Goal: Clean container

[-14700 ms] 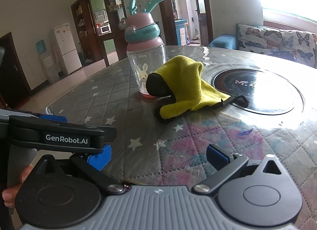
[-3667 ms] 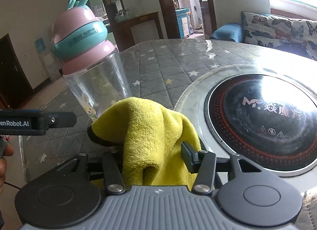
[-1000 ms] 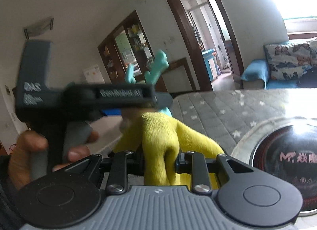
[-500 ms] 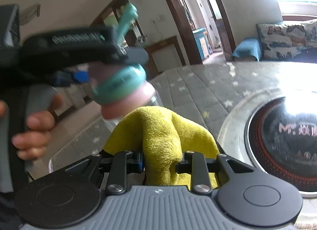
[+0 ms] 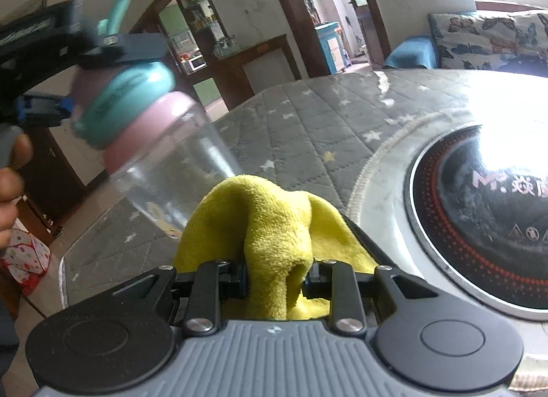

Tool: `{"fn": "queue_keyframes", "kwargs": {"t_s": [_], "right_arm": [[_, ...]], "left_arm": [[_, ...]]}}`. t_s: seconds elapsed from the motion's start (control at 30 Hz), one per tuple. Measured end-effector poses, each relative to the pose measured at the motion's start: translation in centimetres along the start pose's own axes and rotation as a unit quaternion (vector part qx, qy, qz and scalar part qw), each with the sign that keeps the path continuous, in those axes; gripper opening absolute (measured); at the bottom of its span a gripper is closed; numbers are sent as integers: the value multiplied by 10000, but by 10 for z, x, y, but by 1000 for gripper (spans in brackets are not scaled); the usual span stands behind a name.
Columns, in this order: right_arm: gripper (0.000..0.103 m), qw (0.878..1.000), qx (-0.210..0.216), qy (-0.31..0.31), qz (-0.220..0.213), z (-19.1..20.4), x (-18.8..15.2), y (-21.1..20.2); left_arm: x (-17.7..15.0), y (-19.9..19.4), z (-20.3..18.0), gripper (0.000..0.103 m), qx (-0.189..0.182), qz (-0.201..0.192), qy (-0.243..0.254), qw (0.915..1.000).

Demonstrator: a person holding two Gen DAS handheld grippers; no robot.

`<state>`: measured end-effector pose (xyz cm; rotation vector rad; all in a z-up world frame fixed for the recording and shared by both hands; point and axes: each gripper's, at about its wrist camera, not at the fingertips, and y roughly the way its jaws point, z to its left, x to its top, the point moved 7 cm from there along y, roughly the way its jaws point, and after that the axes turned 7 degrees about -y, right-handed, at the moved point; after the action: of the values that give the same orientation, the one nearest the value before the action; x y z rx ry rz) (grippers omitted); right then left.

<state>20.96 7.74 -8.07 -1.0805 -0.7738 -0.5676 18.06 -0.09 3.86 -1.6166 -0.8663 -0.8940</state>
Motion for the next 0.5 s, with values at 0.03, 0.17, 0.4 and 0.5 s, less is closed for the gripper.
{"fn": "queue_keyframes", "kwargs": {"t_s": [0.03,0.17,0.4,0.5], "right_arm": [[26,10000,11,68,4,-2,0,0],[26,9995,73,289,-71,-7,5,-4],[26,9977,360,394,-427,5,28,-20],[26,9956,542,382,-662,14,42,-30]], "left_arm": [[-2,-3,1,87,-1,-27,15,10000],[-2,-7,10,87,-55,-109,6,9999],[-7,-14,19,87,-169,-200,-86,9996],[-13,-9,20,83,-151,-50,-42,9999]]}}
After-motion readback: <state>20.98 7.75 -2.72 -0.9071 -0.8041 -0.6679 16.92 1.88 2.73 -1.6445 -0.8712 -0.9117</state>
